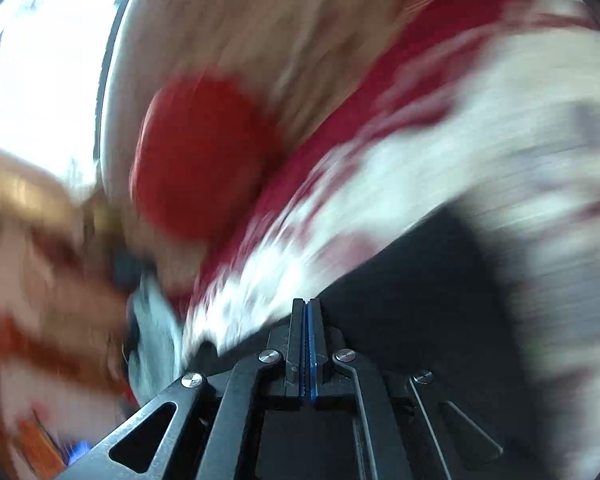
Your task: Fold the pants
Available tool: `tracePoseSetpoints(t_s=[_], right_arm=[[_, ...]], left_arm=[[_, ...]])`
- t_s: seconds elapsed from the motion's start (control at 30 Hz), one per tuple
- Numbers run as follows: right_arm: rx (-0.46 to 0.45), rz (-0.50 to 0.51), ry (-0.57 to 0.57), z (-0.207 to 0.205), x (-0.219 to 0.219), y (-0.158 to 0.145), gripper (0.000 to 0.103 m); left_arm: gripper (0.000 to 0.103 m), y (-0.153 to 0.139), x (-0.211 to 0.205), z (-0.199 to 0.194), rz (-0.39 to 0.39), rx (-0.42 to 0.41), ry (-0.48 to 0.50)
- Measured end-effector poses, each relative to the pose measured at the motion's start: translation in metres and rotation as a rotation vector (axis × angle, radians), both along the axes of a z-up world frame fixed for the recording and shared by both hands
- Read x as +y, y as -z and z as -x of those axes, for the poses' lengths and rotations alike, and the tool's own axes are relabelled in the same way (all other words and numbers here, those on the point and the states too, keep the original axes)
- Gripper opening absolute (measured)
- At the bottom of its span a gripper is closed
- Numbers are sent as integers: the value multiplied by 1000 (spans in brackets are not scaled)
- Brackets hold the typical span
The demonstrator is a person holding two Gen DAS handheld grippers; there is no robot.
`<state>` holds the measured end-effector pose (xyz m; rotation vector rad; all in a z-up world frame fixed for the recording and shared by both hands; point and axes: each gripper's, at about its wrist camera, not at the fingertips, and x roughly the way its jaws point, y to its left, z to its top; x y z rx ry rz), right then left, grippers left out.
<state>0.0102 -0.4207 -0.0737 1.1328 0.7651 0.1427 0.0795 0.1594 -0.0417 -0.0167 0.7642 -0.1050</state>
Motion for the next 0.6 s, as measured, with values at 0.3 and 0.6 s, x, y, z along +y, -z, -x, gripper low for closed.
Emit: tracePoseSetpoints(t_s=[0.3,0.6], right_arm=[[-160,93,198,73,-20,-49,1],[96,295,-18,64,43,-26,0]], left_arm=[[33,-47,-4,38,-10,-86,37],[34,4,-30,67,-40,78,174]])
